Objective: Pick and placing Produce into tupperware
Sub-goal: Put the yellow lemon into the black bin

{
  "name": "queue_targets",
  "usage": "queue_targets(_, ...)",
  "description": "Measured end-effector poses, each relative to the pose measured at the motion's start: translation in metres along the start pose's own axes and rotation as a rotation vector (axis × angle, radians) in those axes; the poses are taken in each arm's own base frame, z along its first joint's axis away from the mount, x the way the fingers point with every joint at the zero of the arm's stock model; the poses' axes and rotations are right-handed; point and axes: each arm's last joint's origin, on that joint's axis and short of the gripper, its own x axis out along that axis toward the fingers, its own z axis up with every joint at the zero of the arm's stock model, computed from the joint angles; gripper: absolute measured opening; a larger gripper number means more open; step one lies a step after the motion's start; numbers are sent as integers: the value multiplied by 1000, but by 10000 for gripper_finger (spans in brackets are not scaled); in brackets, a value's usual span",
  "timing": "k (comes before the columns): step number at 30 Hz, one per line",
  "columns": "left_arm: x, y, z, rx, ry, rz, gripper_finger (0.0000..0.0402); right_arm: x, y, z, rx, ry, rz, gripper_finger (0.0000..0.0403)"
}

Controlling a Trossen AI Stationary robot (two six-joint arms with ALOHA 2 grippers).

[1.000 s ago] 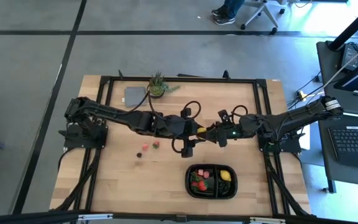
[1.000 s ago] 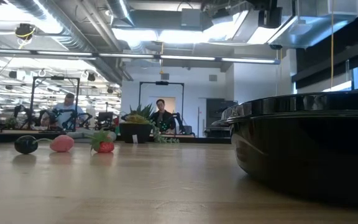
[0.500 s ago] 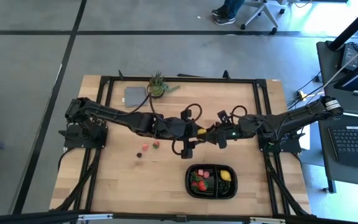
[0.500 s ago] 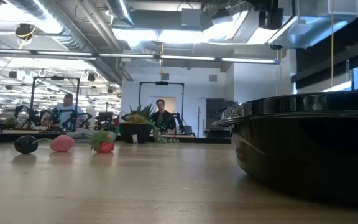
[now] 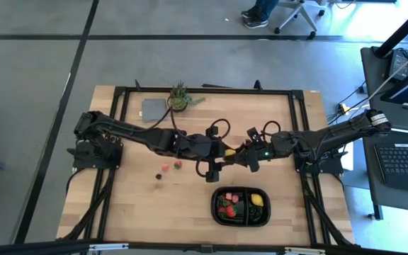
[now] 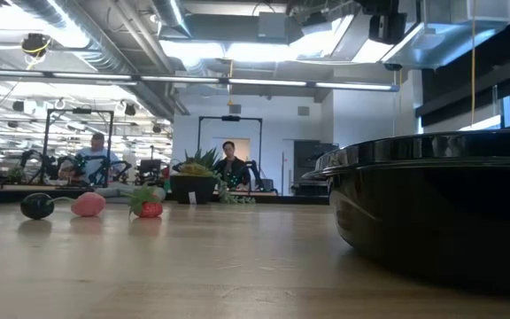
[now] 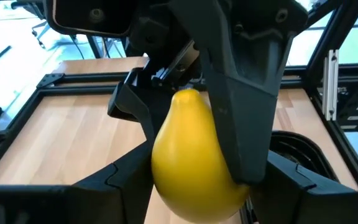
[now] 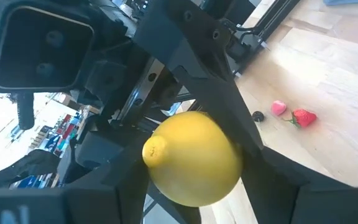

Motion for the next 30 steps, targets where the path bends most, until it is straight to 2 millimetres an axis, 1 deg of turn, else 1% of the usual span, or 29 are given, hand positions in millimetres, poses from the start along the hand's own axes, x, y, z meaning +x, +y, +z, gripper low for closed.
queue_targets(6,0,1,1,0,-7,0,222,0,0,0,12,9,5,217)
queue_targets(12,0,-1,1,-9,-7,-4,218,0,0,0,7,15,10,217)
queue_targets(24,-2,-8,-1,-98,32,-211,224,0,-1,-5,4,114,32,217)
queue_targets(30,-2,-9,-3,-126,55,-244,224,0,-4,-9,2,185,18,217)
